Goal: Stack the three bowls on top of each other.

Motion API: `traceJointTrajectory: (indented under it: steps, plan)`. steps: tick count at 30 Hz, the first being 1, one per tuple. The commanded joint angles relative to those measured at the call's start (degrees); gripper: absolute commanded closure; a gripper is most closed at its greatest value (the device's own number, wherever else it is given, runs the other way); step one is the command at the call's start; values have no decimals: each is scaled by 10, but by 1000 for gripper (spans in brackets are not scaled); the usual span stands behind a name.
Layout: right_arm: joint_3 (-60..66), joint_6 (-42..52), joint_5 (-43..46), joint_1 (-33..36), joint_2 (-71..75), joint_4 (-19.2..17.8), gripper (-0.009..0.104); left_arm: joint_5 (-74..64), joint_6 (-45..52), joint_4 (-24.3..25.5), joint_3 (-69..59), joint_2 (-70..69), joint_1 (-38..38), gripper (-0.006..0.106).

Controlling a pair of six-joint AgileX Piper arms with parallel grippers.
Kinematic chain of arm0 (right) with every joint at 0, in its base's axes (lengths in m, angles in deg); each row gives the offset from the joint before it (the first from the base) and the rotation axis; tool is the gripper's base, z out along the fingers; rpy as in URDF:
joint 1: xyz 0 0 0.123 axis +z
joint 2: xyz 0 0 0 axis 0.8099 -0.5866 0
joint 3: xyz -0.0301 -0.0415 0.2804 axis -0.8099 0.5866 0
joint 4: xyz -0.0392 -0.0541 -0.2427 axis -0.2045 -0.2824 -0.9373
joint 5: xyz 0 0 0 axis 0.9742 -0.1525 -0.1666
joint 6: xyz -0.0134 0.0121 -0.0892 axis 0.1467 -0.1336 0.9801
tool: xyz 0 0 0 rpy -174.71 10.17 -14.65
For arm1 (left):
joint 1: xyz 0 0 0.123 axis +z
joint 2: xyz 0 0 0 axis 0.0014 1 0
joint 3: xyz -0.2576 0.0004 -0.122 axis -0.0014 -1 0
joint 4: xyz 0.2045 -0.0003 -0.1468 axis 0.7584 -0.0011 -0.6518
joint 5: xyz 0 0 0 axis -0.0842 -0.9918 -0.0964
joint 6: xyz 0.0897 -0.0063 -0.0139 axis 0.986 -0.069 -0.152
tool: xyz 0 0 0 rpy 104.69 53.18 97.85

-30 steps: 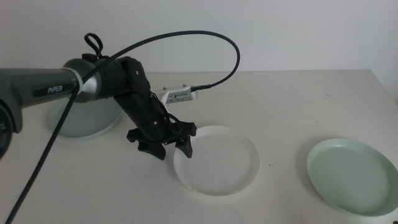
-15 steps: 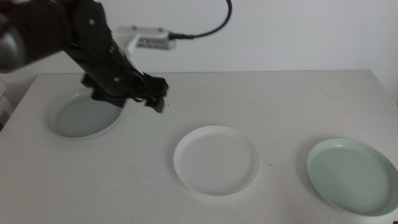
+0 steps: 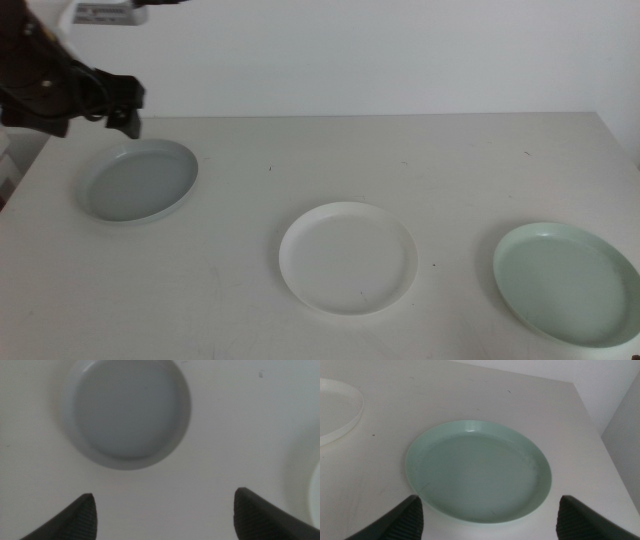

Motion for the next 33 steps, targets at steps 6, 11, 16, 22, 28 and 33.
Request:
traceJointTrajectory:
  steps: [6,11,16,22,28,33]
  plan:
    - [-1,6,44,-4,15,-2,26,25,77,-49,54,34,92,-5]
    - [-1,6,44,-4,15,-2,26,31,156,-110,90,103,138,-5]
    - [-1,6,44,-4,15,-2,26,46,192,-171,128,182,172,-5]
    - [-1,6,44,-4,15,-2,26,67,207,-170,185,265,184,-5]
    - [-1,6,44,-4,15,-2,26,80,209,-169,229,330,189,-5]
    - [-1,6,44,-4,15,-2,26,87,209,-166,237,360,190,-5]
